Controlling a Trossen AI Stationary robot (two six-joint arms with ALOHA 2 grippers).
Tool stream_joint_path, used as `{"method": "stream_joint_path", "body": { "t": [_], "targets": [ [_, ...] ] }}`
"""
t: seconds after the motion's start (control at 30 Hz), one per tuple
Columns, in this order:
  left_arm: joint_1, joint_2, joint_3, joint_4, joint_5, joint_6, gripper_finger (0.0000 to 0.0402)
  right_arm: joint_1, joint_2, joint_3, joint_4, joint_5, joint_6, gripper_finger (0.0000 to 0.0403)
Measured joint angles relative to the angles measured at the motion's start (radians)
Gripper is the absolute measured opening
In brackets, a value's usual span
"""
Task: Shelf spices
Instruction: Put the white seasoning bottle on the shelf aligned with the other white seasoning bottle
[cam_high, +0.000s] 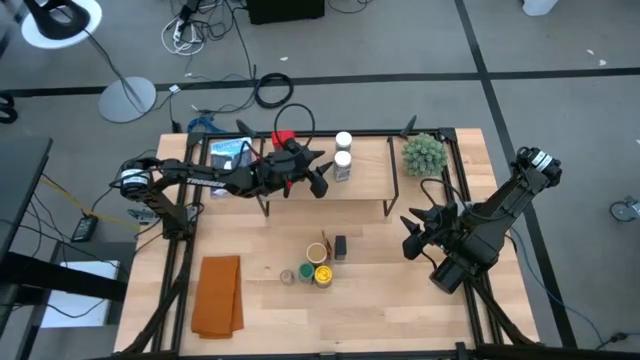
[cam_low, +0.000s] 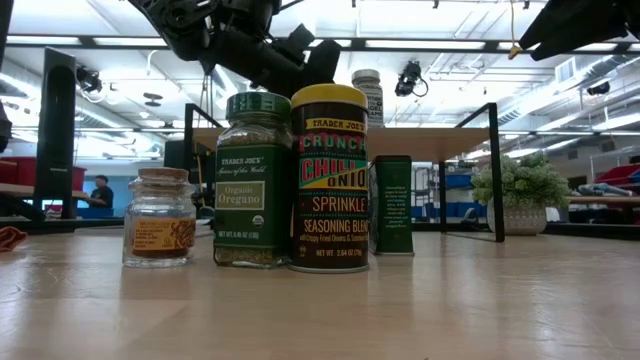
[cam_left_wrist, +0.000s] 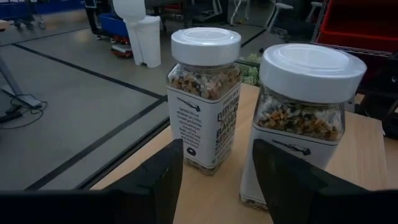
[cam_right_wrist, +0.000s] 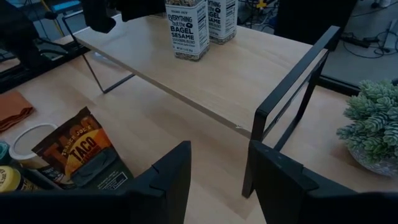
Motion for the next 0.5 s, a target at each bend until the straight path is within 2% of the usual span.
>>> {"method": "stream_joint_path", "body": {
  "t": [0.5],
  "targets": [
    [0.0, 0.0, 0.0, 0.06, -0.003, 0.0, 0.0198, 0.0, 0.0, 0.0, 0.0, 0.0, 0.0, 0.016]
  ]
}}
